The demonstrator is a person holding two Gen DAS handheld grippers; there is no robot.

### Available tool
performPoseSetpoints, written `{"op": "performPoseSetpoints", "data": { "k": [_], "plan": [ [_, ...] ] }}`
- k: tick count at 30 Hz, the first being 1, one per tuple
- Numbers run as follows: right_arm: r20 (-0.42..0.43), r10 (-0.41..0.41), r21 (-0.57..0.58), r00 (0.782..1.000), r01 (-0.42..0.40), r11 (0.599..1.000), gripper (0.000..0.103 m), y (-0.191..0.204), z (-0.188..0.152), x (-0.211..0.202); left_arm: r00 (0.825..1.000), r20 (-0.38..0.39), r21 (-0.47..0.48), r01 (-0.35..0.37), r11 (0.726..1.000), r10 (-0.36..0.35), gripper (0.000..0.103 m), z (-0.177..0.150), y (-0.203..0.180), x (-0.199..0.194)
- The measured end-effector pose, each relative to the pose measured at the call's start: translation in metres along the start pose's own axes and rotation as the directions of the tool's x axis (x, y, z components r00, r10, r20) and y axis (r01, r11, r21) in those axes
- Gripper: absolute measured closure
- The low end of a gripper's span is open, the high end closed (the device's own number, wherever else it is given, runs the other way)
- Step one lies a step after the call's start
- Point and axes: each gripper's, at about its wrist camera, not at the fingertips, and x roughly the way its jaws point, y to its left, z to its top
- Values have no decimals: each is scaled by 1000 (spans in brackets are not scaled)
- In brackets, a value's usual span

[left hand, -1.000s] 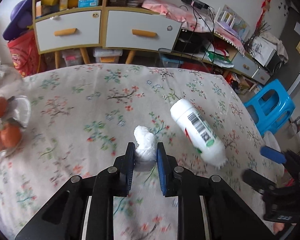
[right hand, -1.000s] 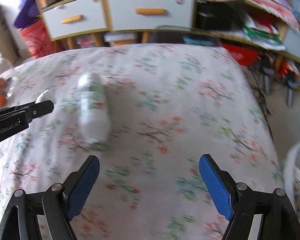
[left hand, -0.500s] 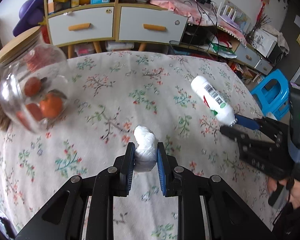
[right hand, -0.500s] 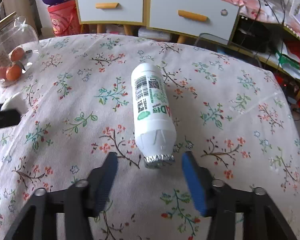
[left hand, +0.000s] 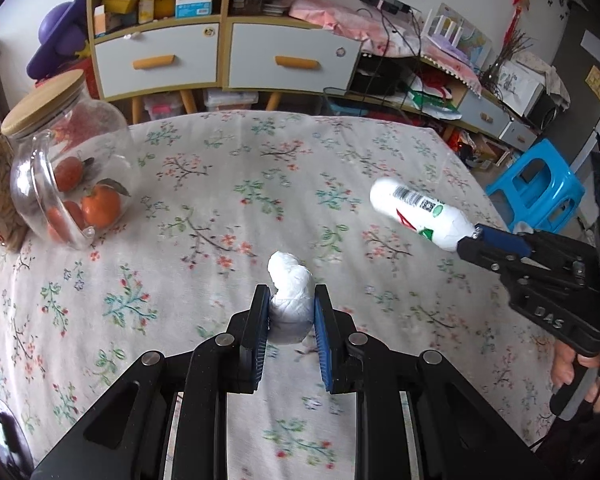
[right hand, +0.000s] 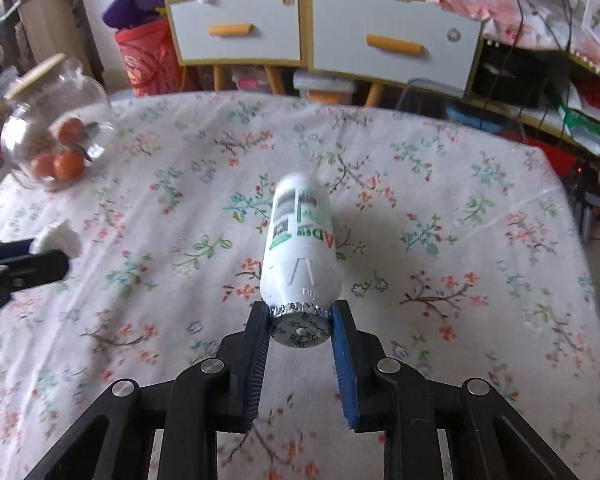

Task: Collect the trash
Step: 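Drop the small bottle into the bucket with the right tool while the left drops the tissue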

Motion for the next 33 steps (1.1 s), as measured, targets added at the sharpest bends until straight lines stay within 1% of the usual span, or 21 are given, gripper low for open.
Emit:
{"op": "performPoseSetpoints", "data": {
  "k": [3,7,11,17,24,30,33],
  "plan": [
    [14,-1,15,1000,1,1000,76,-7,-5,-19,1000,-6,6,15,1000,-15,81,-3,-14,-1],
    [17,-8,73,1000,7,997,76,-28,-12,-45,999,-6,27,36,999,-36,81,-6,-40,-3],
    [30,-34,106,999,31,994,76,-49,-22,-71,998,-9,53,68,996,-67,81,-7,-67,-4],
    [60,-88,174,994,76,982,76,-92,-42,-112,994,-26,109,112,988,-109,81,-10,-112,1],
    [60,-165,291,984,141,946,76,-153,-69,-148,987,-51,167,156,974,-150,81,-13,-155,12],
    [34,-246,357,969,218,908,76,-198,-94,-167,981,-69,182,193,964,-183,81,-11,-185,22],
    [8,-282,400,959,255,880,76,-223,-110,-174,976,-74,183,213,960,-203,81,-10,-198,25]
  ]
}}
